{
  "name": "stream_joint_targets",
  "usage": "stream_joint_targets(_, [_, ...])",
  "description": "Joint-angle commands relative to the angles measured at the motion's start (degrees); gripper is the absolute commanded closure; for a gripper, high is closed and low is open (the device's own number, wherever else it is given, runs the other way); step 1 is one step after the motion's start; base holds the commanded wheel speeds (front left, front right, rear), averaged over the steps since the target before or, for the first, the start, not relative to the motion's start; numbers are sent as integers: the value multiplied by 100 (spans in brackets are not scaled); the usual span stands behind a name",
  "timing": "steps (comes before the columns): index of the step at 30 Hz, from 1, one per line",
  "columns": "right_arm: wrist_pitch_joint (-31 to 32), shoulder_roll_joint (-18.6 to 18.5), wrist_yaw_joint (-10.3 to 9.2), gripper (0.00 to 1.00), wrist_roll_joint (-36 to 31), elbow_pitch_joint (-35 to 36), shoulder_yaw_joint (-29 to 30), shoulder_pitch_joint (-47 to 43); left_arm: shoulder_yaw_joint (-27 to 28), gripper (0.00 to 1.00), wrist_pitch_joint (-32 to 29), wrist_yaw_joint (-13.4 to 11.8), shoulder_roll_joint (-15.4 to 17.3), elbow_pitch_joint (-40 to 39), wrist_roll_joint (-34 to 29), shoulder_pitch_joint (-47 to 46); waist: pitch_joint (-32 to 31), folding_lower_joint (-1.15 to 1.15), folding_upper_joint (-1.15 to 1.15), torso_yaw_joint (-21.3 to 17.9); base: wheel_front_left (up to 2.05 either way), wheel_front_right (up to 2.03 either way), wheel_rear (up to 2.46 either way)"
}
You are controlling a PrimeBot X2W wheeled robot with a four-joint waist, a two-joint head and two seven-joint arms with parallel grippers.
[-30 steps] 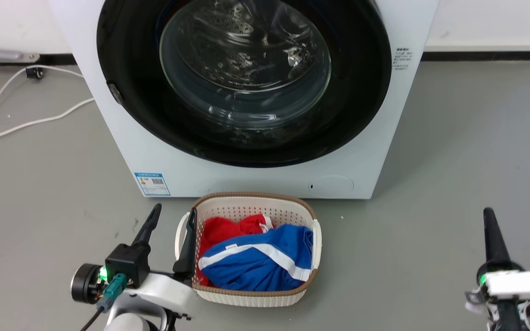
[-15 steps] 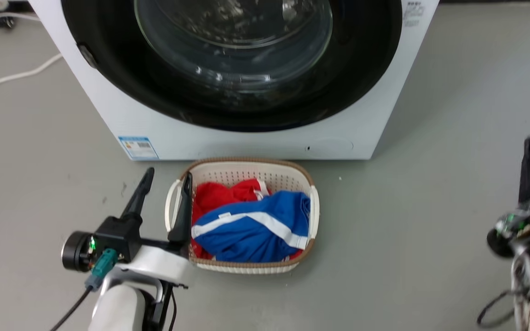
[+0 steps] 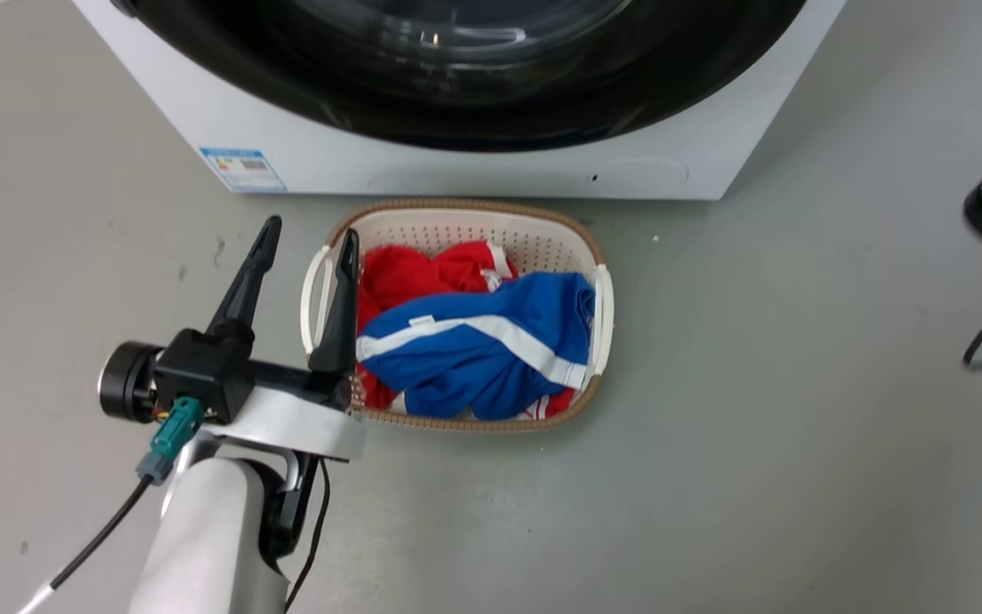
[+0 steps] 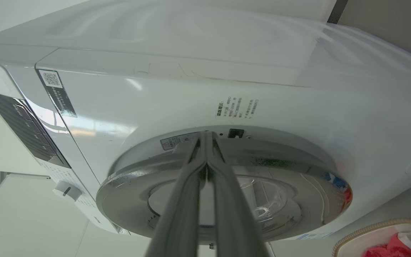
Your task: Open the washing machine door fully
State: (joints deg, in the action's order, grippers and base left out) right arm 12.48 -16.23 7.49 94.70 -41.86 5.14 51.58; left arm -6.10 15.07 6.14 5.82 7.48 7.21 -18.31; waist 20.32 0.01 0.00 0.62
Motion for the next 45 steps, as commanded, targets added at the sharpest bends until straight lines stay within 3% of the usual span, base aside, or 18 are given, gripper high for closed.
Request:
stream_joint_targets(1, [114,-117,1,100,-59,-195,-97,344,-8,0,15,28,13,-37,-33,-131,171,-1,0,62,0,0,0])
stream_joint_targets(9, [752,-332,1,100,-462,-1133,-740,1730,0,0,15,47,-13,-149,-45,-377,573,-1,0,136,0,0,0])
stream_joint_targets(25, [1227,-87,1,100,-1204,-1885,-1470,3183,8,0,15,82,-69,-213,-112,-637,1004,-1,0,215,0,0,0])
stream_joint_targets(35, [2077,72,10,100,-1152,-1686,-1646,3025,20,0,15,82,-108,-147,-128,-628,958,-1,0,228,0,0,0])
stream_joint_targets(45, [3009,-119,8,100,-1035,-1181,-1790,2099,15,0,15,92,-155,32,-91,-401,521,-1,0,214,0,0,0])
